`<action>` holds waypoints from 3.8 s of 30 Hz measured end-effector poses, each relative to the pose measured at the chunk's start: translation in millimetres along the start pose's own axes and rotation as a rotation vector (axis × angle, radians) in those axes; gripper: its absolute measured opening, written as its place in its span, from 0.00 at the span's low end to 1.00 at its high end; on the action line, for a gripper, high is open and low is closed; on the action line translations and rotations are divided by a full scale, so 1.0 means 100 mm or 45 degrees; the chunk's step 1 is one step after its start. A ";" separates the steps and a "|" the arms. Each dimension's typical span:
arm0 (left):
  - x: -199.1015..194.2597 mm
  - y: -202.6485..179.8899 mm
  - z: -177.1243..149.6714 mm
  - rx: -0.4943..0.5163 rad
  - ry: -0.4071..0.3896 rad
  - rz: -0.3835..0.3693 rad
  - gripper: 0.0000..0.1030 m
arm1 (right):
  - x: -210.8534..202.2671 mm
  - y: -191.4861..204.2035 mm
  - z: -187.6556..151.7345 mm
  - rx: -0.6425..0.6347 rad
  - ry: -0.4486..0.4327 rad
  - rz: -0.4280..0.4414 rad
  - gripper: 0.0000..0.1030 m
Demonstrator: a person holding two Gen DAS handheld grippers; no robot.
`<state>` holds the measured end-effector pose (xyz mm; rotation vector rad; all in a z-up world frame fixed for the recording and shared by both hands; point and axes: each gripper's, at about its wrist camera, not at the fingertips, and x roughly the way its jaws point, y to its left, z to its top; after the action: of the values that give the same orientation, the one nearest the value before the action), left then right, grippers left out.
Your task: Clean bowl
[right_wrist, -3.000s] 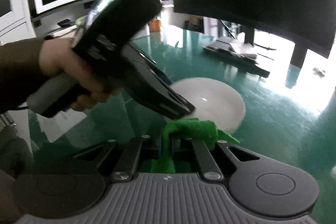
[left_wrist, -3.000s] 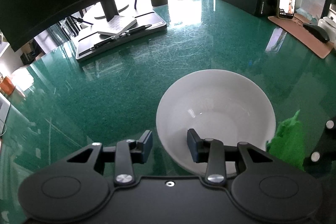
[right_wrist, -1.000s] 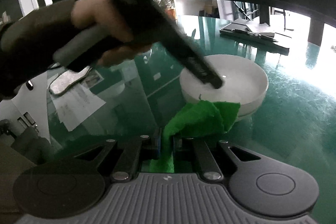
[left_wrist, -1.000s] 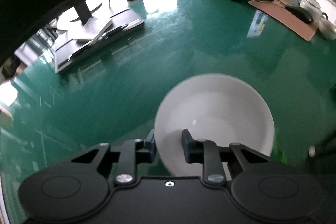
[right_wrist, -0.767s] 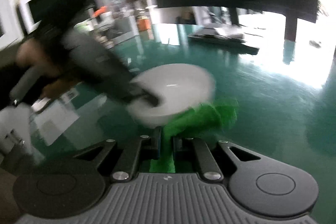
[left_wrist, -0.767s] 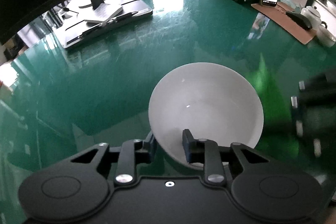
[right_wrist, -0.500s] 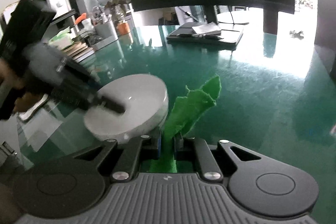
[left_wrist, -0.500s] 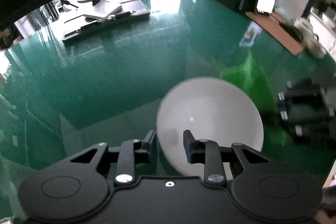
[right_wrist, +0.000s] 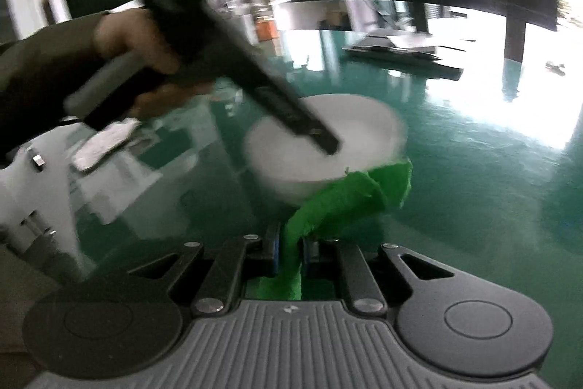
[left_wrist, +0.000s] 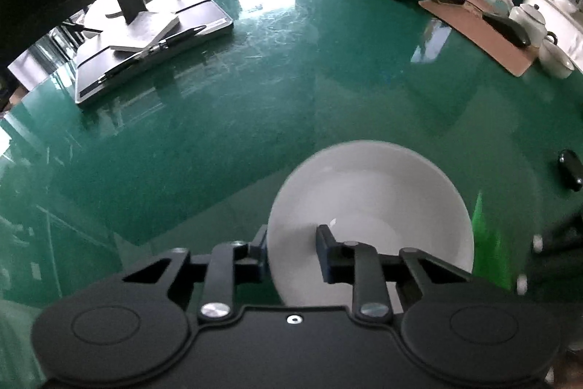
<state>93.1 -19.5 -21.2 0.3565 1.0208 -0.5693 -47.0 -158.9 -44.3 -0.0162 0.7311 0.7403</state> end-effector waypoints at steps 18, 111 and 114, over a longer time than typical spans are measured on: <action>-0.09 0.05 -0.25 -0.103 -0.042 -0.052 0.26 | -0.15 -0.33 0.05 0.143 -0.078 -0.194 0.10; -0.08 -0.03 -0.48 -0.149 -0.220 -0.153 0.47 | 0.57 -0.42 0.73 0.207 -0.216 0.098 0.08; -0.09 -0.03 -0.48 -0.148 -0.215 -0.153 0.47 | 0.60 -0.31 0.72 0.155 -0.191 0.128 0.06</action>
<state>54.1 6.2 -37.1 0.1421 0.9115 -0.6345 45.8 -126.5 -33.8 0.1864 0.6361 0.7829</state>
